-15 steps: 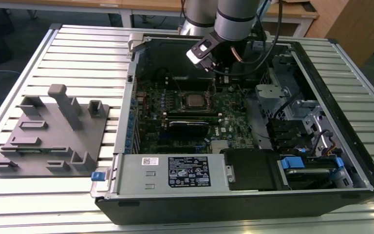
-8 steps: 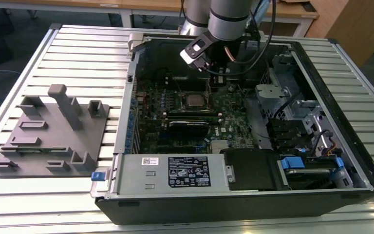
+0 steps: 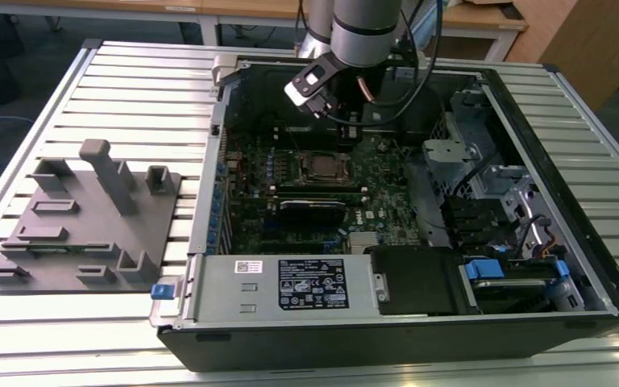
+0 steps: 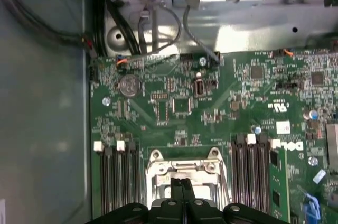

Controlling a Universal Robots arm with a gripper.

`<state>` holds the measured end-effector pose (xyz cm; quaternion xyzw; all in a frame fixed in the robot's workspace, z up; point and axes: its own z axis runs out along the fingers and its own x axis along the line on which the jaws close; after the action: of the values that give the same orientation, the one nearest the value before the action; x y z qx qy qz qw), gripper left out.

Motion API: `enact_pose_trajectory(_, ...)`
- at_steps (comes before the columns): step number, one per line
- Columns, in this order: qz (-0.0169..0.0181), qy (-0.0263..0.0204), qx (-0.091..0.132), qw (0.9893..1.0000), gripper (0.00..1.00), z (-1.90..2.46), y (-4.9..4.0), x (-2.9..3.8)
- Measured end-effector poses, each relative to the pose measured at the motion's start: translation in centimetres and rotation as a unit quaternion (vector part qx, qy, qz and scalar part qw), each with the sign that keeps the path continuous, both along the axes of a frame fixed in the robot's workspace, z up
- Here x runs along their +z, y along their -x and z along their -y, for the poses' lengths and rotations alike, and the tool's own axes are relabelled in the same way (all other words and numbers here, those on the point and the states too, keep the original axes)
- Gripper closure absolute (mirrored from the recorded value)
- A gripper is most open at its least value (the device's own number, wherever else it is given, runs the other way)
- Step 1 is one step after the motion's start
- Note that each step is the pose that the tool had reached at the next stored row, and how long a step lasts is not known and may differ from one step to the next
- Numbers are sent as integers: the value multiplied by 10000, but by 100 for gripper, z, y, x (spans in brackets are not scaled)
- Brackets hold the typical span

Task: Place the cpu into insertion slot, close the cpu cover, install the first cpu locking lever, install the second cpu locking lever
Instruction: 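Close the cpu cover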

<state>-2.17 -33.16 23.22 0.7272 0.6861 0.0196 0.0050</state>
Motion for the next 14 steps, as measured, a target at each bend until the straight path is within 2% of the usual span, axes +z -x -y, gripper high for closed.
enact_pose_trajectory(7, 0, 0, 0, 10000, 90, 0, 72, -7)
enact_pose_trajectory(14, -1, 2, 1, 10000, 90, 1, 89, -24)
